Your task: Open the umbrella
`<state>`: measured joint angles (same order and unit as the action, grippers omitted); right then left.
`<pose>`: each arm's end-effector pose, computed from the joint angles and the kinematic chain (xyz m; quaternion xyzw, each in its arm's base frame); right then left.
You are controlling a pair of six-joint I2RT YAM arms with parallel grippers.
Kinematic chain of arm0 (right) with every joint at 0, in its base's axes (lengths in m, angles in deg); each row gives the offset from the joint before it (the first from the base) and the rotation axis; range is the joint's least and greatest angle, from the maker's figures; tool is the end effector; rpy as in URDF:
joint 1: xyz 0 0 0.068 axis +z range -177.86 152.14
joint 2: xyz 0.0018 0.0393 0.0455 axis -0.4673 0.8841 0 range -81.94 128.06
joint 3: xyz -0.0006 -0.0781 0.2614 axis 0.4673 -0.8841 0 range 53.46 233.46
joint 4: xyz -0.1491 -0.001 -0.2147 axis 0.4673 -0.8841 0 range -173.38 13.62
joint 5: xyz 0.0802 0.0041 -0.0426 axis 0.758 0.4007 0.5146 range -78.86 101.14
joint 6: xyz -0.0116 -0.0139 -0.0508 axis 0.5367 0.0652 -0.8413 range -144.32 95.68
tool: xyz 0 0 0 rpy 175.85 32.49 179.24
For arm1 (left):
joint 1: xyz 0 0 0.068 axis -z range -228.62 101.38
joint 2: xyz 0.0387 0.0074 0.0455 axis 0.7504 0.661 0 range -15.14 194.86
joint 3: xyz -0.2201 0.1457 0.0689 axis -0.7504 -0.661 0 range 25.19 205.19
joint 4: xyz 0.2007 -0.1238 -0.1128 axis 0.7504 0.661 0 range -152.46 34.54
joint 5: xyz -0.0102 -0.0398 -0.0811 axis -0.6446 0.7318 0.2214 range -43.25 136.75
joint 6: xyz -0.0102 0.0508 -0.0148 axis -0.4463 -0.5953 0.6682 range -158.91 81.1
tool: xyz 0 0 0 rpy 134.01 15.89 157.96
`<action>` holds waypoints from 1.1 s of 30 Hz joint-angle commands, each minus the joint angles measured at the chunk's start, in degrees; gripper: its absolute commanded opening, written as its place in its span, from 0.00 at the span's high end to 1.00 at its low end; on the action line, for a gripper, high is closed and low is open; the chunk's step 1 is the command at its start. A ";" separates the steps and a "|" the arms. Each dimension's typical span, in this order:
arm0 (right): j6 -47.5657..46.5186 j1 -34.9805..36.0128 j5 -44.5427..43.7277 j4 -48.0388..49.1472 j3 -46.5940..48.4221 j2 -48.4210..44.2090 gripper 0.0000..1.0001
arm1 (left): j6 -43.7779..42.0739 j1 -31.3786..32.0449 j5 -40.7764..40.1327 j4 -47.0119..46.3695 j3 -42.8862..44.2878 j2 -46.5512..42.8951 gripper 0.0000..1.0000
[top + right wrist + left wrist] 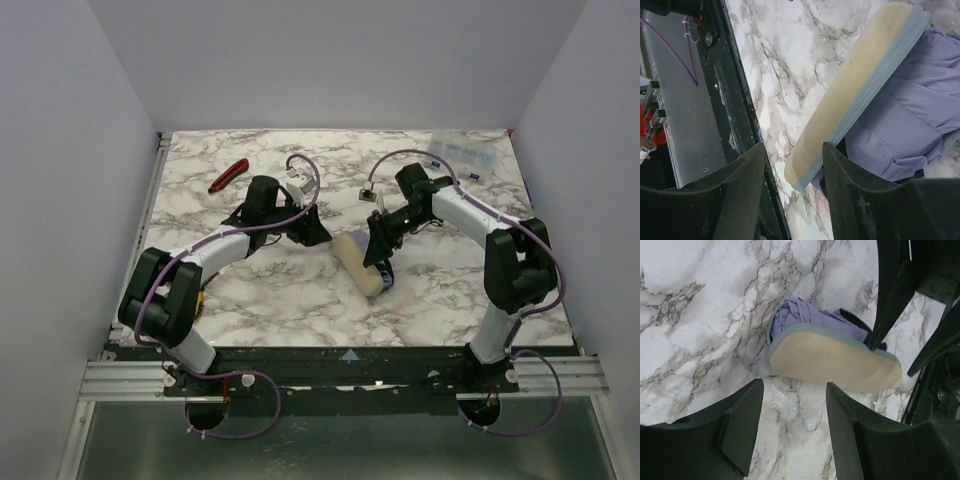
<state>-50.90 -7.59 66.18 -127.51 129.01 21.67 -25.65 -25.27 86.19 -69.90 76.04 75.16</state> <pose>0.3127 0.1467 0.2151 -0.3909 0.7928 0.4548 0.1086 0.2983 -0.1535 0.2144 0.2354 0.8058 -0.4235 0.3405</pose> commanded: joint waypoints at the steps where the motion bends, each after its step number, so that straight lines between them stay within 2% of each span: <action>1: 1.02 1.49 3.34 0.78 -1.28 0.20 0.48 | 3.60 -0.24 -2.65 -1.91 3.96 2.22 0.46; 14: 10.06 6.26 2.61 11.98 -5.15 -1.40 0.43 | 5.42 0.62 -5.93 3.77 9.96 8.44 0.46; 28: 7.84 6.69 0.90 11.71 -9.03 -8.01 0.38 | 1.20 3.80 -5.58 9.92 3.31 8.86 0.52; 33: 9.20 6.20 -4.33 11.19 -7.14 -9.26 0.37 | -1.60 3.80 -5.77 10.35 2.11 7.64 0.55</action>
<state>-42.16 -1.23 65.70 -116.14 119.85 14.98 -23.20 -21.92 81.08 -62.18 80.13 83.40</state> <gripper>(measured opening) 0.626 0.463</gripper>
